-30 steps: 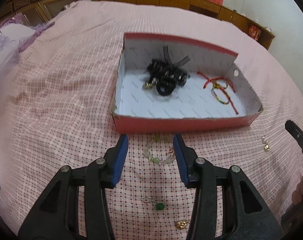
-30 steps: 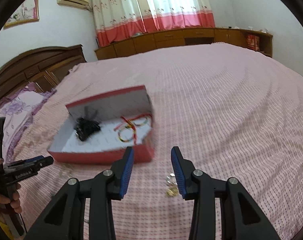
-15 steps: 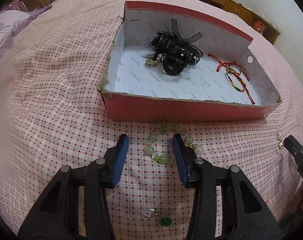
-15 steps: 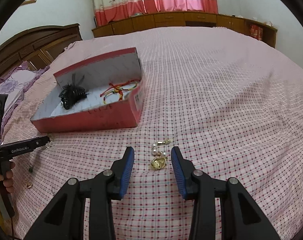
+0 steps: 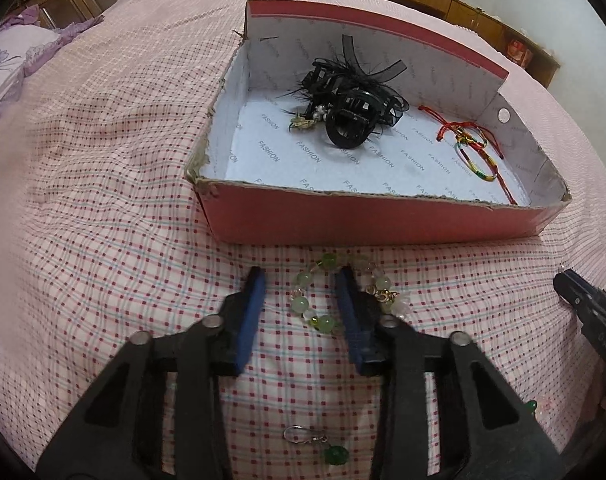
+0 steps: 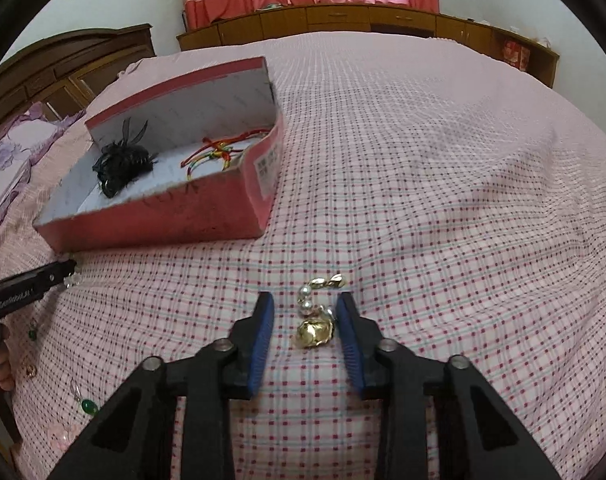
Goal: Organize jewelry
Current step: 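Move both grippers back toward the remaining jewelry on the bed, then grasp the jade bracelet with the left gripper while the right grasps the gold pearl pendant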
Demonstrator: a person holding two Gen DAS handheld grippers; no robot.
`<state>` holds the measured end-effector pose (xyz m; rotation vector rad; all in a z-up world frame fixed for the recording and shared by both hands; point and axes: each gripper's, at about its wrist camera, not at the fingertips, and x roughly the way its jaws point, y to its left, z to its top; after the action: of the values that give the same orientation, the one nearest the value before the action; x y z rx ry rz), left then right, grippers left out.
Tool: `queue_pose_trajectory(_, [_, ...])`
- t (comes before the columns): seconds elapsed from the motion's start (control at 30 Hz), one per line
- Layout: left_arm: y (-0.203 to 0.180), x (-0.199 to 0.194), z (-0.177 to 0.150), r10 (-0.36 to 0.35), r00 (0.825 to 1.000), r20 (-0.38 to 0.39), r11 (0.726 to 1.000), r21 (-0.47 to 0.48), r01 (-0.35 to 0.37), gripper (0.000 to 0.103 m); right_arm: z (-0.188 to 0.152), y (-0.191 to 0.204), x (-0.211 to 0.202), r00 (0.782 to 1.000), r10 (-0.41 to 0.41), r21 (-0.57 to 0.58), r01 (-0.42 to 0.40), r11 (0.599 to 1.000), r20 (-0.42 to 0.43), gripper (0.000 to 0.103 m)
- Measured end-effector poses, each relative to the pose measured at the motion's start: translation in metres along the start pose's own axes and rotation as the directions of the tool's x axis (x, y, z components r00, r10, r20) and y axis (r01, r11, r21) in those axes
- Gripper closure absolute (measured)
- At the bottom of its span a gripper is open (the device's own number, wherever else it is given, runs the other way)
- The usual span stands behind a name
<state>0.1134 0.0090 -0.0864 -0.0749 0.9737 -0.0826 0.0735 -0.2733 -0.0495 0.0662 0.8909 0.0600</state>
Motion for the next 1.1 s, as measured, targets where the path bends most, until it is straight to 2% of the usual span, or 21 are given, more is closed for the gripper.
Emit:
queue_pose_trajectory(0.07, [0.000,0.002,0.000,-0.013,1.000,-0.002,1.000,-0.011,0.013,0.093,-0.001,0.000,-0.001,1.000,0.001,0.000,-0.001,1.000,0.000,0.084])
queue_pose_trajectory(0.17, [0.004,0.000,0.000,-0.022,1.000,0.000,0.999,-0.026,0.022,0.103,-0.001,-0.001,-0.003,1.000,0.010,0.011,-0.010,1.000,0.006,0.085])
queue_pose_trajectory(0.33, [0.013,-0.014,-0.001,-0.062,0.998,0.023,0.996,-0.056,0.063,0.103,-0.004,-0.005,-0.012,0.999,0.044,0.044,-0.045,0.998,0.025,0.085])
queue_pose_trajectory(0.67, [0.018,-0.059,0.001,-0.130,0.983,0.128,0.989,-0.056,0.138,0.103,-0.008,0.004,-0.042,0.993,0.086,0.032,-0.089,0.996,0.086,0.085])
queue_pose_trajectory(1.1, [0.006,-0.110,0.008,-0.152,0.957,0.249,0.987,-0.021,0.162,0.103,0.003,0.025,-0.088,0.969,0.147,-0.009,-0.148,0.989,0.200,0.085])
